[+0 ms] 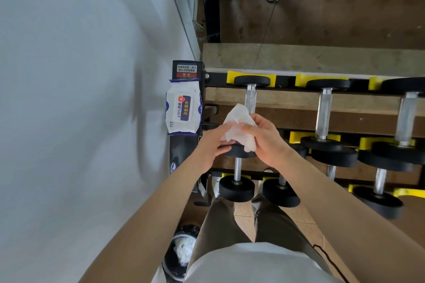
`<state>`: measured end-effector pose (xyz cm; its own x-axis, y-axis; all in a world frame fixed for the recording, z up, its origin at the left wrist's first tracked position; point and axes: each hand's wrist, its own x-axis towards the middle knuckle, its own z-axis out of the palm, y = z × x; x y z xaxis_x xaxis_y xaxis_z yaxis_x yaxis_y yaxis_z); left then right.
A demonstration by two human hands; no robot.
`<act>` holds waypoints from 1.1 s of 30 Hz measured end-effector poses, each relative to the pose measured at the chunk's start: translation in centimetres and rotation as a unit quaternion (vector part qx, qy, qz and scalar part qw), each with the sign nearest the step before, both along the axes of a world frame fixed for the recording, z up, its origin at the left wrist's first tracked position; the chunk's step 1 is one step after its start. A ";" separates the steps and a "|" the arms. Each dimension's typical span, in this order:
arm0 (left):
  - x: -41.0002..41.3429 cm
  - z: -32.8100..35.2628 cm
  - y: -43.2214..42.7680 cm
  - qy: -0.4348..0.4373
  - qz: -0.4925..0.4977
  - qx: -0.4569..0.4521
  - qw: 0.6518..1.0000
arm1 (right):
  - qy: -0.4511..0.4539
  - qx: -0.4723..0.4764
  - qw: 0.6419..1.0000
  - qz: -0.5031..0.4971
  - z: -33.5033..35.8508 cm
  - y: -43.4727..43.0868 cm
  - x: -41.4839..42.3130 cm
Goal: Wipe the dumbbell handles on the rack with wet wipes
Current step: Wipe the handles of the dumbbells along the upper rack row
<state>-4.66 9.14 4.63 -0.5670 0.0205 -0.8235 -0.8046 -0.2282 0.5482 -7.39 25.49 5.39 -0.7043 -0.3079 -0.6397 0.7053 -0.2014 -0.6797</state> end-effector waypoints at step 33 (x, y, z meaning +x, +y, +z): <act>-2.3 2.0 2.1 0.139 -0.148 -0.043 0.978 | 0.086 0.228 0.967 0.077 3.3 7.4 -1.6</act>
<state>-6.93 11.26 6.63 -0.7490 0.1543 -0.6443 -0.6455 0.0491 0.7622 -8.98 32.86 8.66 -0.7811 -0.1313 -0.6104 0.5712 0.2444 -0.7836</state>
